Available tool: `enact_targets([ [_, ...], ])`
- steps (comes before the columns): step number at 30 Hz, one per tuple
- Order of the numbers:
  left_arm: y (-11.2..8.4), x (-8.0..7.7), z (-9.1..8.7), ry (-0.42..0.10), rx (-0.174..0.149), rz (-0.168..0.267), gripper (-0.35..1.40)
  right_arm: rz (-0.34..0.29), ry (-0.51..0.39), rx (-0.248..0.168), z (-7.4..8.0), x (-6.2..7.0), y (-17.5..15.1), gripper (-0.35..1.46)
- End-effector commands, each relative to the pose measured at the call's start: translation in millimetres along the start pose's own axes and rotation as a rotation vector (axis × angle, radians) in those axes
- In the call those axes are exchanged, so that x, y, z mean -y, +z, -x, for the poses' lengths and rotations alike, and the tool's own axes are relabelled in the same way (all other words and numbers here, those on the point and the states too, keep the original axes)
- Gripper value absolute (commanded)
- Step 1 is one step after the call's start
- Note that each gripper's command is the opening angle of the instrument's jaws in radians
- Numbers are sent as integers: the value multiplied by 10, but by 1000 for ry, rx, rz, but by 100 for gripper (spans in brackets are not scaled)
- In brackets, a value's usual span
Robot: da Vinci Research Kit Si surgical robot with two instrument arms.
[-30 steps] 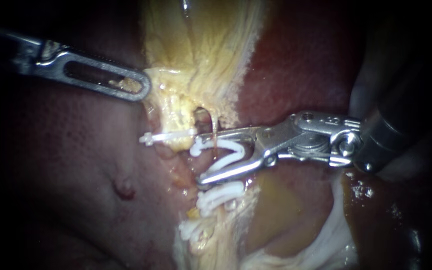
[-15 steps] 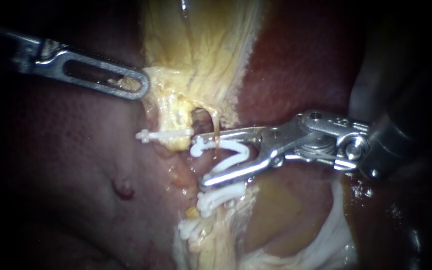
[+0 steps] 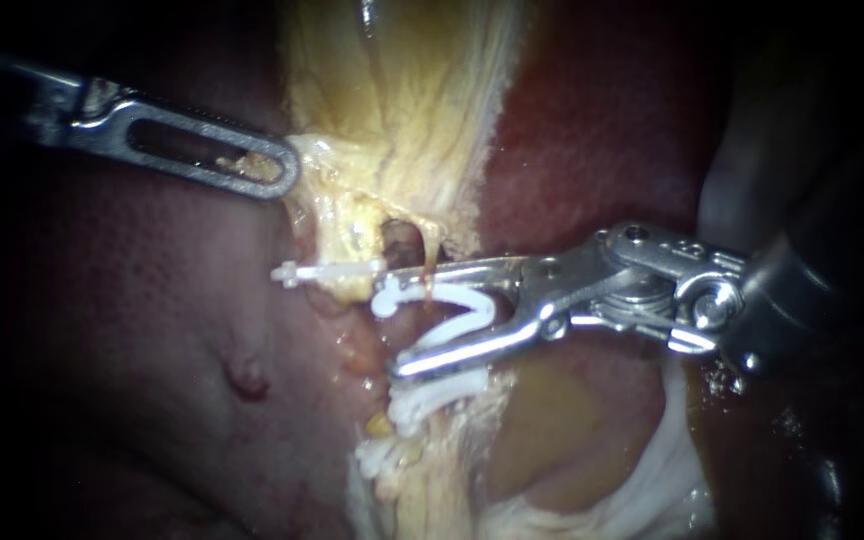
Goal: Clipping third clip right tube
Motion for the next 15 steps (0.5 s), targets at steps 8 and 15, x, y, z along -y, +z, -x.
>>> enact_targets([
  [8, 0, 0, 0, 0, 0, 0, -35, -1, 24, -1, 0, 0, 0, 49],
  [15, 0, -1, 0, 0, 0, 0, -35, -2, 36, -1, 1, -1, -1, 49],
])
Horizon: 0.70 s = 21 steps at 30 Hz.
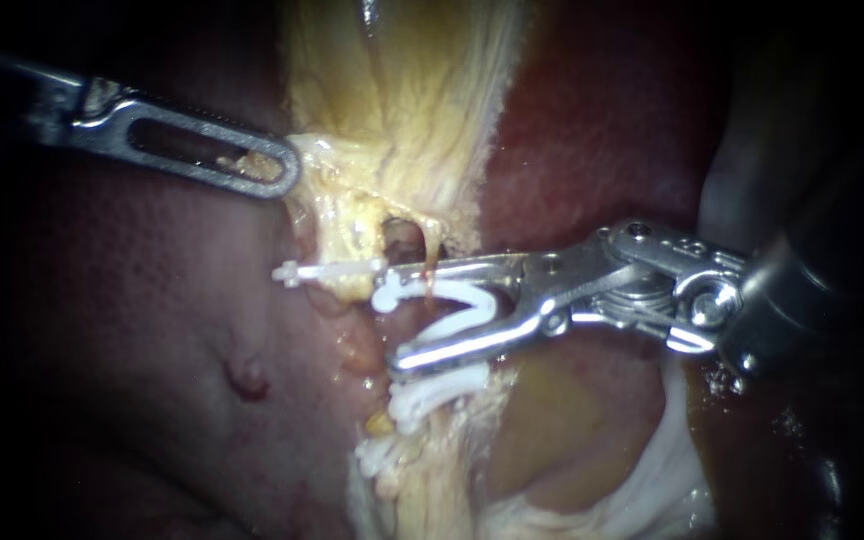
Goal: Clipping third clip right tube
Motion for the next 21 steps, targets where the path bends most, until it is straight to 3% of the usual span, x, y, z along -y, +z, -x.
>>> enact_targets([
  [1, 0, 0, 0, 0, 0, 0, -35, 0, 5, 0, 1, -1, 0, 48],
  [21, 0, 0, 0, 0, 0, 0, -35, -4, 5, 8, 4, -1, -10, 30],
])
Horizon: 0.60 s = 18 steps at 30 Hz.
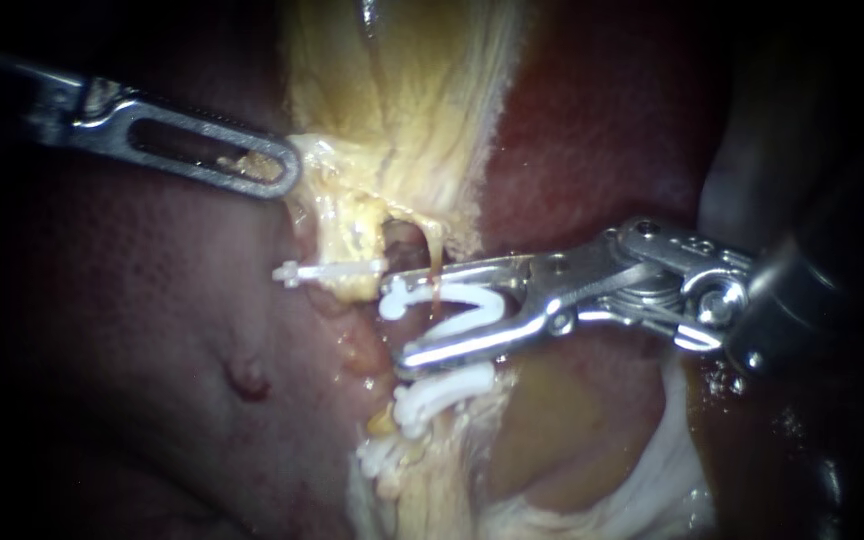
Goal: Clipping third clip right tube
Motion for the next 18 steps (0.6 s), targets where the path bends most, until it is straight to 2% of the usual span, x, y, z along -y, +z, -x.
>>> enact_targets([
  [1, 0, 0, 0, 0, 0, 0, -35, -2, 0, 2, 0, -1, -1, 30],
  [18, 0, 0, 0, 0, 0, 0, -35, -3, 0, 15, 3, -3, -5, -6],
])
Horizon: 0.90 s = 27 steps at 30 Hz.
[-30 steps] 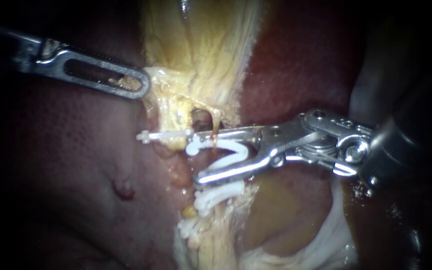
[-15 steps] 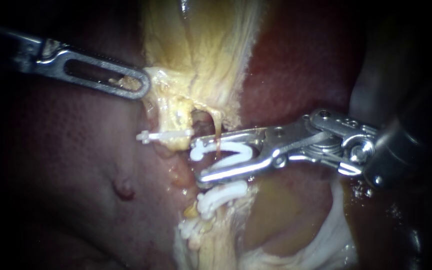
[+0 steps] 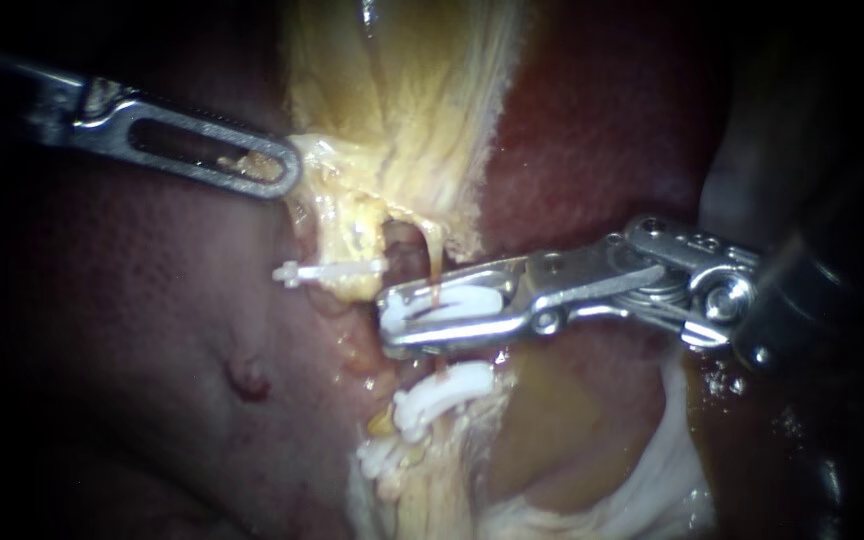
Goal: Clipping third clip right tube
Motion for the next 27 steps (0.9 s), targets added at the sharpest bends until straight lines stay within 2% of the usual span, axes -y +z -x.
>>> enact_targets([
  [1, 0, 0, 0, 0, 2, 3, -35, -1, 0, 0, 0, 0, 0, -8],
  [8, 0, 0, 0, 6, 1, 3, -35, 1, 1, 9, 1, 1, -1, -24],
  [10, 0, 0, 0, 6, 1, 3, -35, 1, 1, 12, 1, 1, -2, -35],
  [16, 0, 0, 0, 6, 1, 3, -35, 3, 2, 21, 1, 2, -4, -35],
  [18, -1, 0, 0, 6, 1, 3, -35, 17, 7, 56, 1, 3, -3, -35],
  [20, -1, 0, 0, 6, 1, 3, -35, 21, 8, 70, 1, 3, -3, -35],
  [27, -1, 0, 0, 6, 1, 3, -35, 24, 8, 80, 3, 3, -2, -35],
])
